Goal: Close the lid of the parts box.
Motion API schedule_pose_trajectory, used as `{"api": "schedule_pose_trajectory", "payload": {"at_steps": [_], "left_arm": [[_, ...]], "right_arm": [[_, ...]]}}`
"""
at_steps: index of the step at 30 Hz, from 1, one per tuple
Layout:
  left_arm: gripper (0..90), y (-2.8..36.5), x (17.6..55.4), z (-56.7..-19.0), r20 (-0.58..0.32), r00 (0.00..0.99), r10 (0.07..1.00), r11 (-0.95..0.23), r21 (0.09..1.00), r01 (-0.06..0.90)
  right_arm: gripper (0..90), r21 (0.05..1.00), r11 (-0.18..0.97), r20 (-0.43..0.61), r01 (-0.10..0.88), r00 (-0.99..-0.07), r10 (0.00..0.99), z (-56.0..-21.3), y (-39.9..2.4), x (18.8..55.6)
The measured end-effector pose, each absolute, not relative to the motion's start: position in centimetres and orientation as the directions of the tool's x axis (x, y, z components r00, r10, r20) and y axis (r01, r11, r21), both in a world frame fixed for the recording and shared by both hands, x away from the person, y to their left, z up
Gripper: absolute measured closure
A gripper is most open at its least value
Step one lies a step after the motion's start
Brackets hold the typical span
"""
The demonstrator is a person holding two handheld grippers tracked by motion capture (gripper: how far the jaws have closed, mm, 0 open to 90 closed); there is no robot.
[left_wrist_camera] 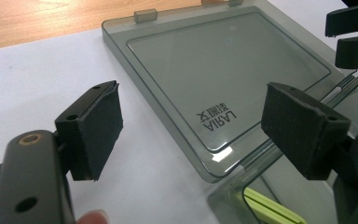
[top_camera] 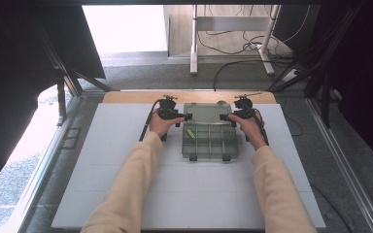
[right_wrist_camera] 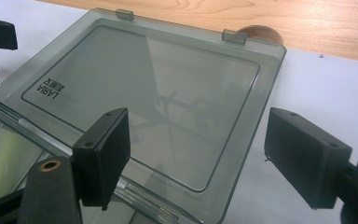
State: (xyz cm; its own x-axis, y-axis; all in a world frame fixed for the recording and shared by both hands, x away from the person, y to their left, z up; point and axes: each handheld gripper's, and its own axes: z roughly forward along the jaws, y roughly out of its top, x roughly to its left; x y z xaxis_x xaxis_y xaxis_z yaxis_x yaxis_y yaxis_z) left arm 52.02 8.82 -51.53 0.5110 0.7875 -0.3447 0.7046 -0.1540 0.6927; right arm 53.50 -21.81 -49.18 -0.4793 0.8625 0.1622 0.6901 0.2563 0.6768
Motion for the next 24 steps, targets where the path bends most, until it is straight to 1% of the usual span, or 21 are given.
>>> {"api": "schedule_pose_trajectory", "payload": {"at_steps": [24], "left_arm": [[21.6,8.31,52.30,-52.10,-0.387,0.507,0.771,-0.158,0.654,0.740]], "right_arm": [[22.1,0.657,0.256,0.173,0.709,-0.473,0.864,-50.09,-21.39,53.70]]}}
